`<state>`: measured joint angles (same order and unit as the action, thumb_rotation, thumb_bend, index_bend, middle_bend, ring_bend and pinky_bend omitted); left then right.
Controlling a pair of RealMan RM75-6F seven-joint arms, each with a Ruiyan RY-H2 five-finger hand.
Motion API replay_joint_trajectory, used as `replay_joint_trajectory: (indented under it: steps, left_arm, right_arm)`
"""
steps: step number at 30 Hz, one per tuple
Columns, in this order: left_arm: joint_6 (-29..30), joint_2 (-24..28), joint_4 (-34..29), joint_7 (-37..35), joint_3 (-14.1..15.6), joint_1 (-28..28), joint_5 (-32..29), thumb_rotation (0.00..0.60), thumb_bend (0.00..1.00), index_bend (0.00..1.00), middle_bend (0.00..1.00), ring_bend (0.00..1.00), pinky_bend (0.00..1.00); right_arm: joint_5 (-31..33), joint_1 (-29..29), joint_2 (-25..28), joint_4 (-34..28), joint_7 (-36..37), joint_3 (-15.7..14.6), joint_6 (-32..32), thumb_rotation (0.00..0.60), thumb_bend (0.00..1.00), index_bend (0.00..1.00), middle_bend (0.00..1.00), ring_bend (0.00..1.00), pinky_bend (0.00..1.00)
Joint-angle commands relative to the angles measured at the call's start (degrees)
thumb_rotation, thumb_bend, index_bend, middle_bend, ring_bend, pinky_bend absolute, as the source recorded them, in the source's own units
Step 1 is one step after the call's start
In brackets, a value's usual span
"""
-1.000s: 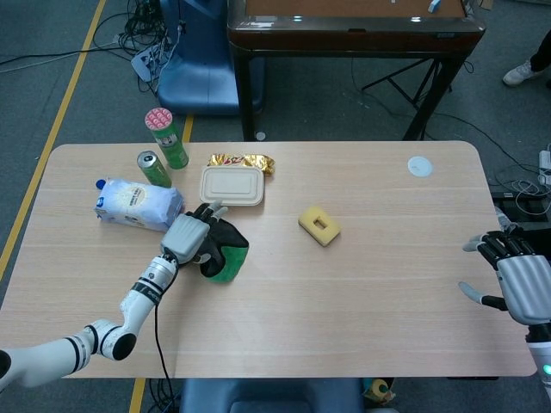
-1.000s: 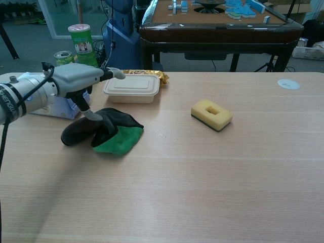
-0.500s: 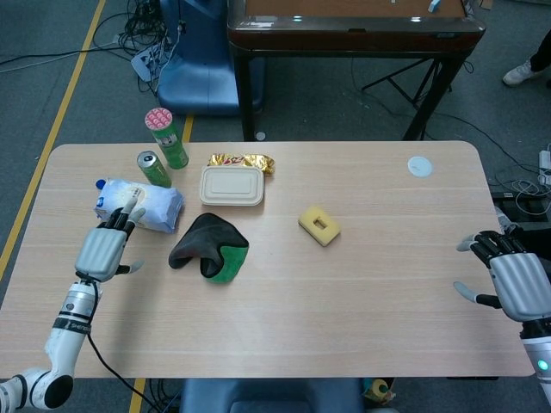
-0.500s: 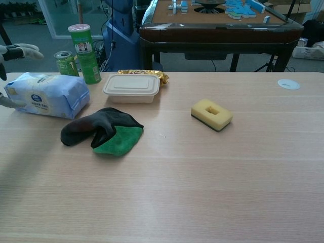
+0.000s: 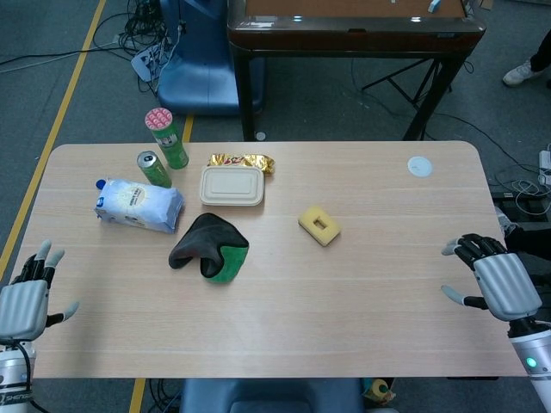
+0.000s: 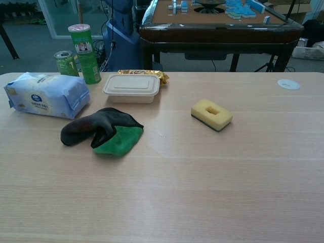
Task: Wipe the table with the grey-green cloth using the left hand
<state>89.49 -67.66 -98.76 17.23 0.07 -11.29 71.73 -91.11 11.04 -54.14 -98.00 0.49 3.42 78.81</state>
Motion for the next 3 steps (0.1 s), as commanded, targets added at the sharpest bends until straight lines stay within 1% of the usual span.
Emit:
replay_joint_trajectory:
  steps: [1, 3]
  left_arm:
    - [2.48, 0.4, -0.96, -1.05, 0.98, 2.18, 2.23, 0.6, 0.14, 0.13, 0.03, 0.1, 0.35]
    - [3.36, 0.28, -1.26, -1.41, 1.31, 3.18, 3.43, 0.6, 0.14, 0.13, 0.04, 0.1, 0.35]
  right_arm:
    - [-0.28, -0.04, -0.24, 0.15, 0.05, -0.2, 0.23, 0.6, 0.24, 0.36, 0.33, 0.22, 0.25]
    - [-0.39, -0.19, -0.4, 0.21, 0.11, -0.32, 0.53, 0.6, 0.24, 0.36, 0.33, 0.22, 0.25]
